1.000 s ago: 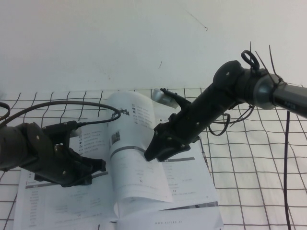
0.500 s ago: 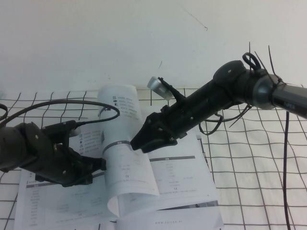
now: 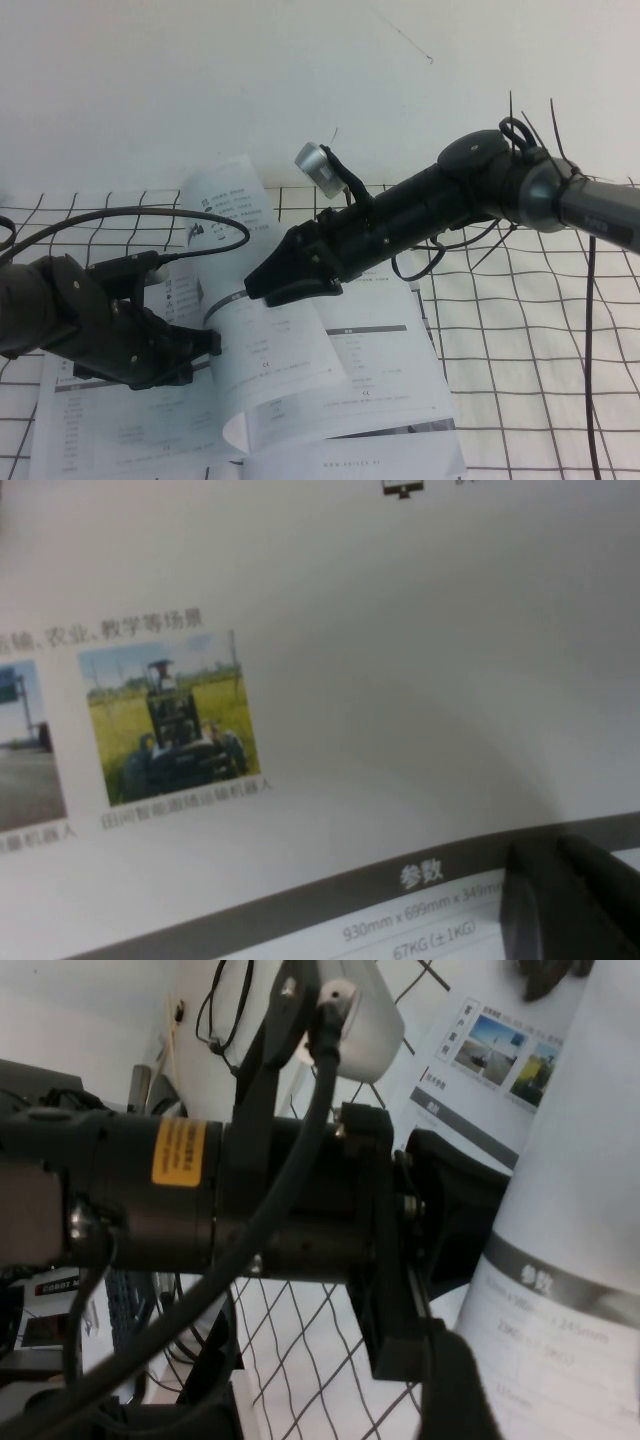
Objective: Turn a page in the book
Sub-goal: Open the closed book
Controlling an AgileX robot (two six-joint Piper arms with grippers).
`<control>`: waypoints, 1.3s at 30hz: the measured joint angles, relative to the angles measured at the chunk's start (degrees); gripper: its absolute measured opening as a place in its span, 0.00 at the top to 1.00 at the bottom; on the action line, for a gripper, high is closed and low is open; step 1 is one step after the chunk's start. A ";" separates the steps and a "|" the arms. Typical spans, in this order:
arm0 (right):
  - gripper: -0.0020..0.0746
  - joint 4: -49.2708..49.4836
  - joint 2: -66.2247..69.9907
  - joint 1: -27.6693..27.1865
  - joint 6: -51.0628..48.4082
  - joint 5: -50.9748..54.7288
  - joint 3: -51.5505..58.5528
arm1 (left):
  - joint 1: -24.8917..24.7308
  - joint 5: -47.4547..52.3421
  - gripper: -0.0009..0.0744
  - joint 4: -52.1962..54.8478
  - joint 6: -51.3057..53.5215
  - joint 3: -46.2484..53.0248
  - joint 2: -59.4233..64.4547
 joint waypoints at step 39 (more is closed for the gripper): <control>0.47 -0.10 1.09 0.00 -0.08 -1.13 0.00 | -13.90 19.82 0.99 3.11 1.60 0.91 -29.13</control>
